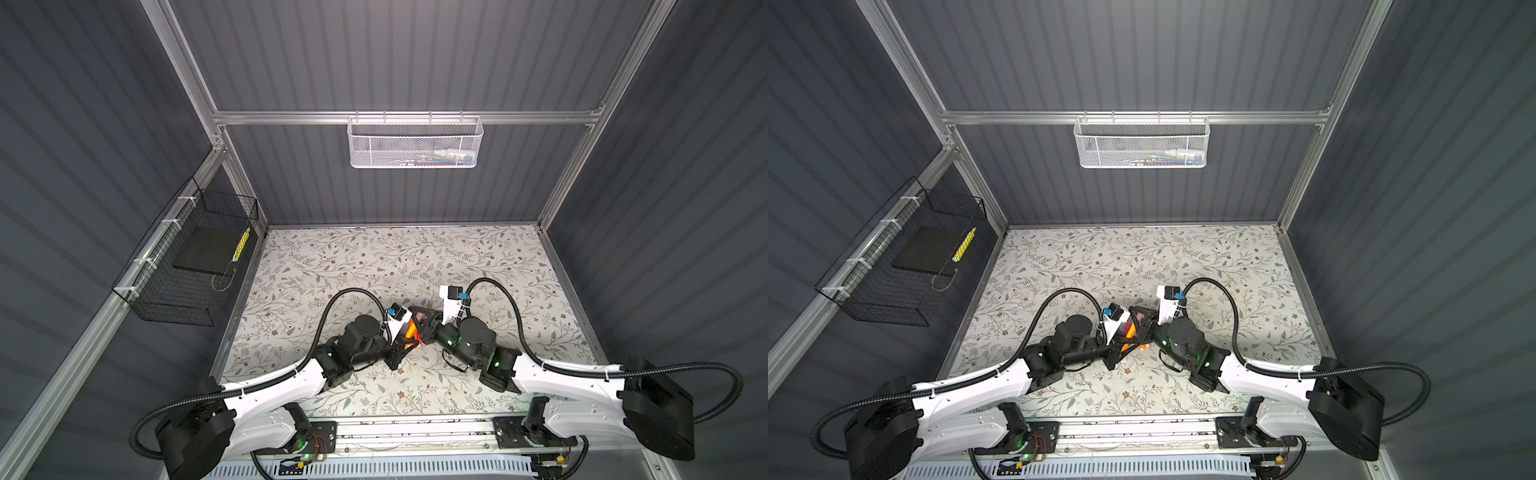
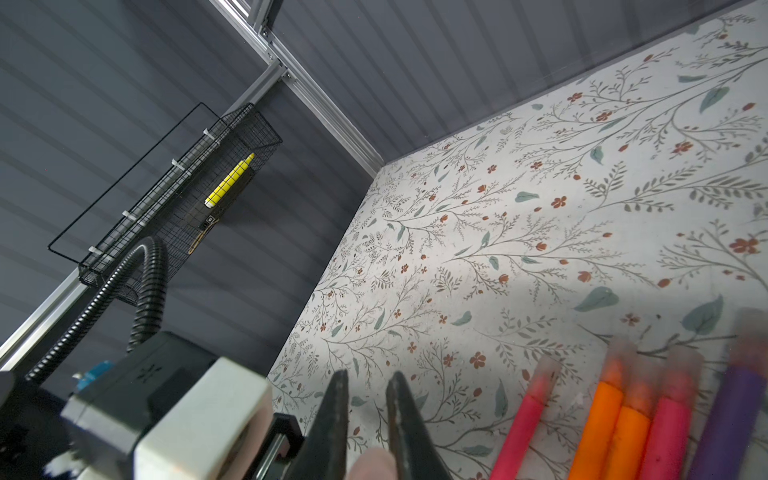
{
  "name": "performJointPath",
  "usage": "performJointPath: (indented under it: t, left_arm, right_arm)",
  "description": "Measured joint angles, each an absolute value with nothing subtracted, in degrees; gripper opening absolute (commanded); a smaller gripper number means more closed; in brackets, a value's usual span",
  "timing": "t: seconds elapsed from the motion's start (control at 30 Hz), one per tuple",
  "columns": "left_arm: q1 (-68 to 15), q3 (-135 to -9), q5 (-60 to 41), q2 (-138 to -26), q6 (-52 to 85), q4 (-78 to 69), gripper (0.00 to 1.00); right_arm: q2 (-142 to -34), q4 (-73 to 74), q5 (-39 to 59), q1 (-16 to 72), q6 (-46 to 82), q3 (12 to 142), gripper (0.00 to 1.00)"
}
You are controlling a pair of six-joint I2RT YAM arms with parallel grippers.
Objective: Insert the pens into the pen caps
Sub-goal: 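Press the cap down onto the orange marker held by the left gripper, then open the right gripper and draw it back from the capped orange marker, then lower the capped orange marker beside the other markers and open the left gripper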
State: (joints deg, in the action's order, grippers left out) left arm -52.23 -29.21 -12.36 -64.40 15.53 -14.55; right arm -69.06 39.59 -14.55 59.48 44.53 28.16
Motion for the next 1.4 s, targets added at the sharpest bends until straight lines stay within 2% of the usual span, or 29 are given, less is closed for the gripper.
performJointPath:
  t: [0.23,0.4,0.7,0.73,0.83,0.93,1.1,1.23,1.4]
  left_arm:
    - [-53.76,-29.63,-4.71,-63.94,11.03,-8.27,0.0]
    - [-55.22,-29.63,-1.04,-64.66,8.05,-8.73,0.0]
    - [-52.66,-29.95,-9.37,-64.38,9.56,-8.91,0.0]
    - [-52.53,-29.95,-10.39,-63.9,9.89,-8.95,0.0]
    - [-52.49,-29.95,-12.67,-61.93,10.9,-8.97,0.0]
    - [-49.06,-29.95,-6.48,-60.64,14.96,-10.5,0.0]
    - [-46.46,-27.97,2.79,-62.35,20.51,-12.8,0.0]
    - [-46.46,-27.64,8.56,-67.48,25.39,-9.82,0.0]
    - [-45.98,-29.76,12.64,-75.44,31.62,-5.13,0.0]
  right_arm:
    - [-73.93,38.04,-27.33,65.56,53.04,29.78,0.0]
    - [-73.87,37.23,-31.33,67.26,54.04,29.82,0.0]
    - [-73.47,43.27,-31.24,67.46,51.09,27.57,0.0]
    - [-72.77,43.13,-31.24,67.66,50.74,27.44,0.05]
    - [-69.45,40.97,-30.96,68.1,50.35,27.38,0.28]
    - [-64.05,34.68,-30.09,69.91,50.19,25.93,0.44]
    - [-54.98,22.79,-32.42,65.87,50.96,22.09,0.53]
    - [-46.37,14.17,-34.98,60.73,51.53,20.12,0.66]
    - [-37.78,6.11,-37.71,57.63,51.0,19.7,0.75]
